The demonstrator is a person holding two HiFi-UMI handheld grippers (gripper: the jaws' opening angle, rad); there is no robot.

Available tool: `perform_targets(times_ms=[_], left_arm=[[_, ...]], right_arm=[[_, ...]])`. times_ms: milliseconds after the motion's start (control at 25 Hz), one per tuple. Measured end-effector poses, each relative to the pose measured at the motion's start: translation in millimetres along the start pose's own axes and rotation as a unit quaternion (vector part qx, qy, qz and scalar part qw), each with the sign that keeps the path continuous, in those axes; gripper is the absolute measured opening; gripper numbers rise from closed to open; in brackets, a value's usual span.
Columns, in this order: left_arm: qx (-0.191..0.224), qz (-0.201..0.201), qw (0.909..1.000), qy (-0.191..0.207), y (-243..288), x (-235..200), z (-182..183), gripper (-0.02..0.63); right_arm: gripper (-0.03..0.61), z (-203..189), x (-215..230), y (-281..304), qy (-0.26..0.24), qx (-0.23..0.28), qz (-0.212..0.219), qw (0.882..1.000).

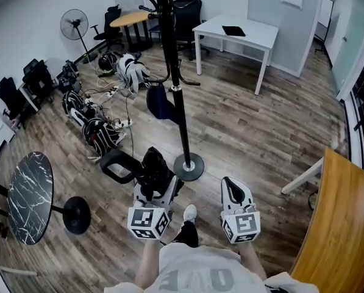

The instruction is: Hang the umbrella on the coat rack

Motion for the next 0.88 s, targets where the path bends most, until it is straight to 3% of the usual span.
perform_targets(times_ms=[600,880], left_arm=[[0.01,-0.013,0.999,0.04,132.3,-120.3,66.1,0.299],[0.0,-0.02,0.9991,0.038,171.2,-140.1,80.7,0.299]], right_arm=[[0.031,88.4,21.3,167.0,-0.01,0.015,-0.046,0.999],[0.031,110.2,36.8,205.6,-0.02,0.006,-0.051,0.998]])
Point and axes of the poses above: the fingertips, and each gripper's own axes: y forward along the fingers, x to its right, z out of its top, the point moved 9 cm from there along -y, backward along the fingers, and after that the axes turned 15 degrees about -x, right-handed, at the moved point
